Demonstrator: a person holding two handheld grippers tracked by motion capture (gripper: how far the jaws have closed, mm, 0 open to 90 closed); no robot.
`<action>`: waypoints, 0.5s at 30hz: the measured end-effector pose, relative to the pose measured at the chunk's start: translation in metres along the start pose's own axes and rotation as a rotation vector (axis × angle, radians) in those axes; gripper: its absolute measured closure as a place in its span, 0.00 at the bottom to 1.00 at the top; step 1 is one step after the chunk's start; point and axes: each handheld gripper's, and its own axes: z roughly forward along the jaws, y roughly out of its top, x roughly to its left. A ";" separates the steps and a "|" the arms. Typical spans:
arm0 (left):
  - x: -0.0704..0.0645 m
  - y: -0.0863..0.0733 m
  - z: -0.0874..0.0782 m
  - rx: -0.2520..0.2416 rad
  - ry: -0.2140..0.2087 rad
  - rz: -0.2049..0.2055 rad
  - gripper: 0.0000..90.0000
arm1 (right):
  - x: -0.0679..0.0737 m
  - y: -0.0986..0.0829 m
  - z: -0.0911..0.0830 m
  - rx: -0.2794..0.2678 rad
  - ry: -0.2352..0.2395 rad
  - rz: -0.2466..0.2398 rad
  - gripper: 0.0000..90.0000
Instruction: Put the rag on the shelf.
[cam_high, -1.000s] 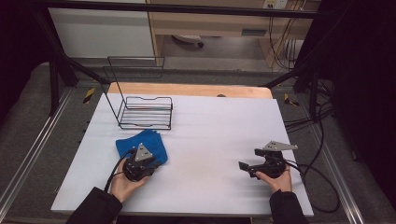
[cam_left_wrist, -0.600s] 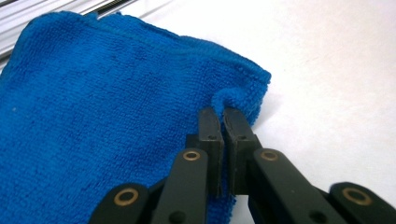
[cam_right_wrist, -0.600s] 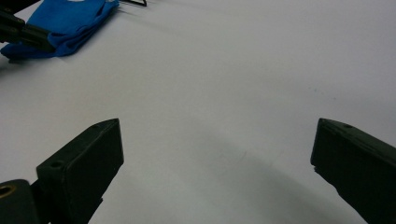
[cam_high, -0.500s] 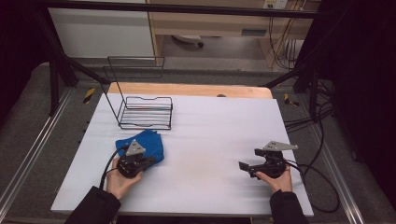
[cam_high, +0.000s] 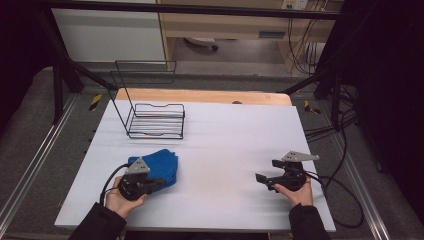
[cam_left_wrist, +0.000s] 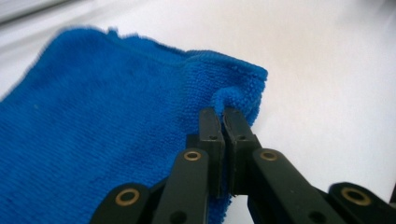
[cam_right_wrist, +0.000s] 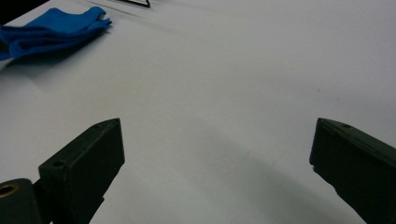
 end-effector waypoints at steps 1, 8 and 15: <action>-0.002 -0.002 0.001 0.009 0.003 0.000 0.97 | 0.000 0.000 0.000 0.000 0.000 0.000 0.04; -0.003 -0.006 0.003 0.029 0.012 -0.012 0.79 | 0.014 0.011 0.010 -0.006 0.024 -0.025 0.07; 0.010 -0.007 -0.028 -0.076 0.090 -0.059 0.49 | 0.050 0.037 0.039 0.001 0.058 -0.057 0.14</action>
